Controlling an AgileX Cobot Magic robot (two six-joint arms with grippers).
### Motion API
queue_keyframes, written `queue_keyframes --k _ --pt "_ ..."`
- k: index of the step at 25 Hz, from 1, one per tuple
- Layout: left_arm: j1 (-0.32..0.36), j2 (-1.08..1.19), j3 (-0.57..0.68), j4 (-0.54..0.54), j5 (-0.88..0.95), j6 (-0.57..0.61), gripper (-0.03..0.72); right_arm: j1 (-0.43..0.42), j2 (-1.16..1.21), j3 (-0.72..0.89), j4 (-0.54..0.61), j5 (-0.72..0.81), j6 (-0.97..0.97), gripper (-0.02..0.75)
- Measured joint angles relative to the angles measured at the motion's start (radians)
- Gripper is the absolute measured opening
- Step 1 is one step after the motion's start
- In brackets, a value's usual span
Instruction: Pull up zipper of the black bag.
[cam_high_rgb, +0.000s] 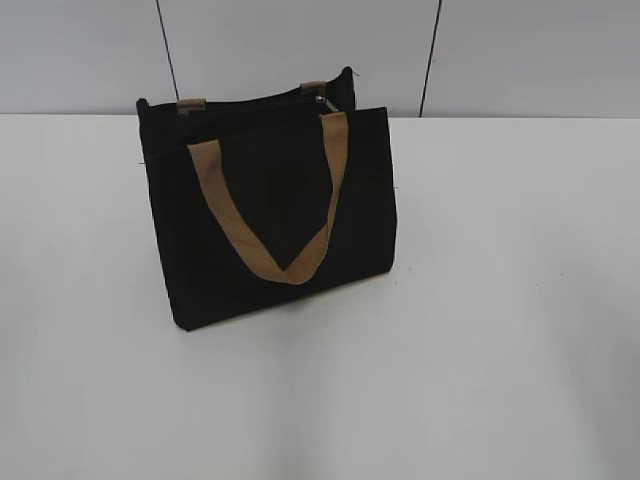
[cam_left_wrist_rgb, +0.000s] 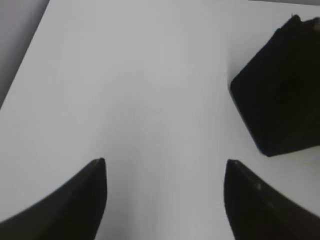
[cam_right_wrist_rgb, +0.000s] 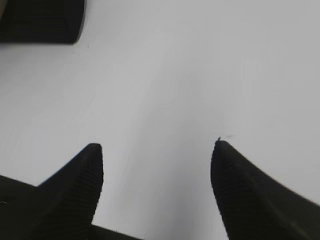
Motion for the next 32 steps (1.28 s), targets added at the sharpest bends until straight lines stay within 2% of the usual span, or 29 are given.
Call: queue_keyframes --k 4,11,16,21,32 --pt "0.0 -0.117 0.092 -0.01 0.055 0.0 0.545 0.0 -0.164 0.147 0.001 0.006 0.029 0.514" --pt "0.0 -0.341 0.234 -0.024 0.063 0.001 0.542 0.0 -0.341 0.27 0.004 0.105 0.041 0.514" --pt "0.0 -0.496 0.24 -0.028 0.058 0.001 0.542 0.0 -0.471 0.277 0.003 0.117 0.05 0.514" --pt "0.0 -0.51 0.241 -0.028 0.056 0.001 0.542 0.0 -0.637 0.277 0.006 0.121 0.059 0.514" --pt "0.0 -0.512 0.241 -0.03 0.056 0.001 0.522 -0.006 -0.65 0.277 0.019 0.127 0.075 0.514"
